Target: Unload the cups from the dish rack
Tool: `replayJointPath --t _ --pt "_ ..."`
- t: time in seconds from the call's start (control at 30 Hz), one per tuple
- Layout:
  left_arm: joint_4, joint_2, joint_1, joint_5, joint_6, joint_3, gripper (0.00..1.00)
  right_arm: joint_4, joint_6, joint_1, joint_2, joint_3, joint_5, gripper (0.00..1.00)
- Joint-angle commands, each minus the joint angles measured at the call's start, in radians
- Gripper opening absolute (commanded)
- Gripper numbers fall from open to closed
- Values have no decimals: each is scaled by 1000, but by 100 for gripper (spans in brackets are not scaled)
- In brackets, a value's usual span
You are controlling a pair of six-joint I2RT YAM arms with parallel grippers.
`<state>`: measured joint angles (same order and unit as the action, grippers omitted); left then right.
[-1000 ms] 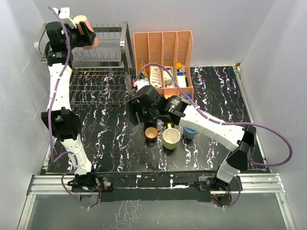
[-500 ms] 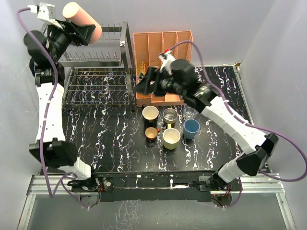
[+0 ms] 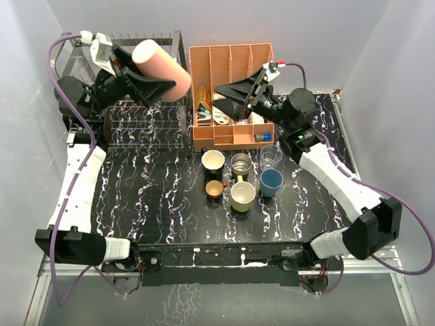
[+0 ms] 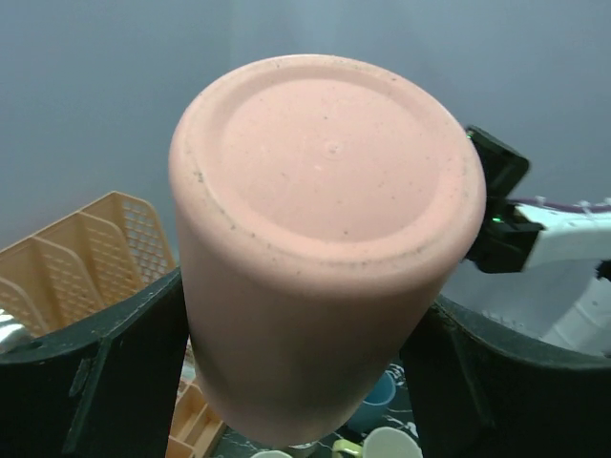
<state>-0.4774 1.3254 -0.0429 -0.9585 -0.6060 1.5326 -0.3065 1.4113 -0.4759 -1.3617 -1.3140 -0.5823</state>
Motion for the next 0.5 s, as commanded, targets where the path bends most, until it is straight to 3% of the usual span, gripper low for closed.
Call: replayJointPath --t 0.0,0.47 --pt "-41 -98 -60 -57 -9 -9 0 -361 253 -21 -48 -29 -20 81" --pt "-72 -214 -81 -119 -31 -122 0 -653 373 -219 -237 -141 123 77"
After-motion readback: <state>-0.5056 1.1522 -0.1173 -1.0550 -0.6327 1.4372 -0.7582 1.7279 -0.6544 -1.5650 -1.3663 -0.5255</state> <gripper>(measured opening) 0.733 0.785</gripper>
